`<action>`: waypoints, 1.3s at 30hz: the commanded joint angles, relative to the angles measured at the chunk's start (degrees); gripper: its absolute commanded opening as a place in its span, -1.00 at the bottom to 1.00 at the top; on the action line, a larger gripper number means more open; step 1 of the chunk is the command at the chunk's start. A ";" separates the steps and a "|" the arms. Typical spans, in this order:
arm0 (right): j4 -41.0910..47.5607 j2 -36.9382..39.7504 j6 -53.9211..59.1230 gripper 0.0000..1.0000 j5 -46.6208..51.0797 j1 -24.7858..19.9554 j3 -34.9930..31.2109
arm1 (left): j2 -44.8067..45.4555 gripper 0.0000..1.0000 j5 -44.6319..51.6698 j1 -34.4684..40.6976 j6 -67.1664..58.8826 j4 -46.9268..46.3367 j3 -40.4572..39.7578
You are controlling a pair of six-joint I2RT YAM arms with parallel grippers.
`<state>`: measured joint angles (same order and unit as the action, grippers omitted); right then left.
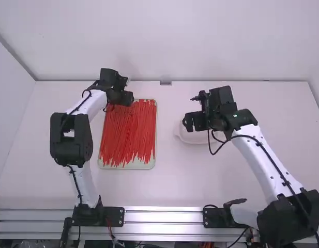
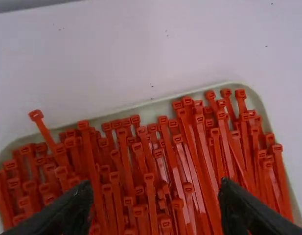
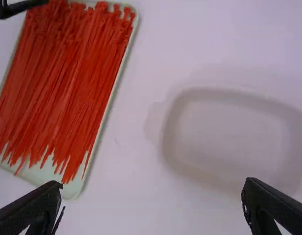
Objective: Fasten the cable tie
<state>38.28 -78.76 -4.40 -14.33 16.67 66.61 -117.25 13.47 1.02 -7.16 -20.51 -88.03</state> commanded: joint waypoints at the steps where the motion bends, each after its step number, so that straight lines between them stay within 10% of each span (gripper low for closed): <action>1: -0.70 0.87 -0.35 0.96 -2.97 -0.37 -1.75 | -1.73 0.24 0.59 0.52 -0.15 0.04 -1.05; 39: -2.29 0.87 -0.31 0.96 -3.74 1.27 -2.51 | -10.05 -0.13 0.39 1.22 0.24 4.13 -0.72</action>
<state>36.05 -78.76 -4.56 -17.67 18.09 64.36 -126.80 13.47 1.83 -7.09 -16.32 -88.03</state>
